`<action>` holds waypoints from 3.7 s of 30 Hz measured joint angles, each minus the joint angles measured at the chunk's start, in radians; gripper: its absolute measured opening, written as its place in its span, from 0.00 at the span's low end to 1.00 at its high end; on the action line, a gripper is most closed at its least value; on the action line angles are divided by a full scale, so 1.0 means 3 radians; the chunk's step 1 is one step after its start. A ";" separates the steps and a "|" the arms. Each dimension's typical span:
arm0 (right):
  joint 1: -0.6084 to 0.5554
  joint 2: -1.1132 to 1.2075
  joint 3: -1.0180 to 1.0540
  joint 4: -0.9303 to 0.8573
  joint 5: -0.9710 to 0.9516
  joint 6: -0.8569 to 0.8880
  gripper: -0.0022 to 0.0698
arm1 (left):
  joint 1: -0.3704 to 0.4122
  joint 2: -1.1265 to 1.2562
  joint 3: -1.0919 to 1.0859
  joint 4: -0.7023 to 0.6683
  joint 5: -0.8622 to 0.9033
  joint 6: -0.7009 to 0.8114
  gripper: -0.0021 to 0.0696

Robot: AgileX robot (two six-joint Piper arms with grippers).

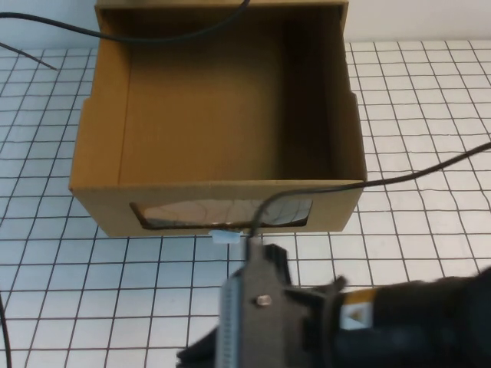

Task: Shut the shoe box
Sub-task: Press the shoe box with left arm, then close the shoe box with your right arm

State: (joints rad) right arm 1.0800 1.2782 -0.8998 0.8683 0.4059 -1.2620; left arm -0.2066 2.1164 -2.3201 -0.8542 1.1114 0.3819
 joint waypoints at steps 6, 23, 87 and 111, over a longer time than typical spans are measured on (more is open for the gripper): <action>0.0000 0.0623 -0.0008 0.0056 -0.0927 -0.0425 0.01 | 0.0037 0.0094 -0.0022 -0.0080 -0.0053 -0.0116 0.03; -0.0875 0.1758 -0.1306 0.0096 -0.0707 -0.0824 0.01 | 0.0121 0.0138 -0.0049 -0.0296 -0.0074 -0.0137 0.03; -0.1336 0.2832 -0.3180 -0.0638 0.0489 -0.0130 0.02 | 0.0140 0.0129 -0.0049 -0.0271 -0.0038 0.0061 0.03; -0.1068 0.2464 -0.3182 -0.1508 -0.0145 0.0640 0.02 | 0.0161 0.0129 -0.0049 -0.0270 -0.0026 0.0069 0.03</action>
State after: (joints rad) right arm 0.7596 2.0175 -1.8544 0.4161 0.3623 -1.0698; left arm -0.1584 2.1552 -2.3348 -0.9352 1.1037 0.4026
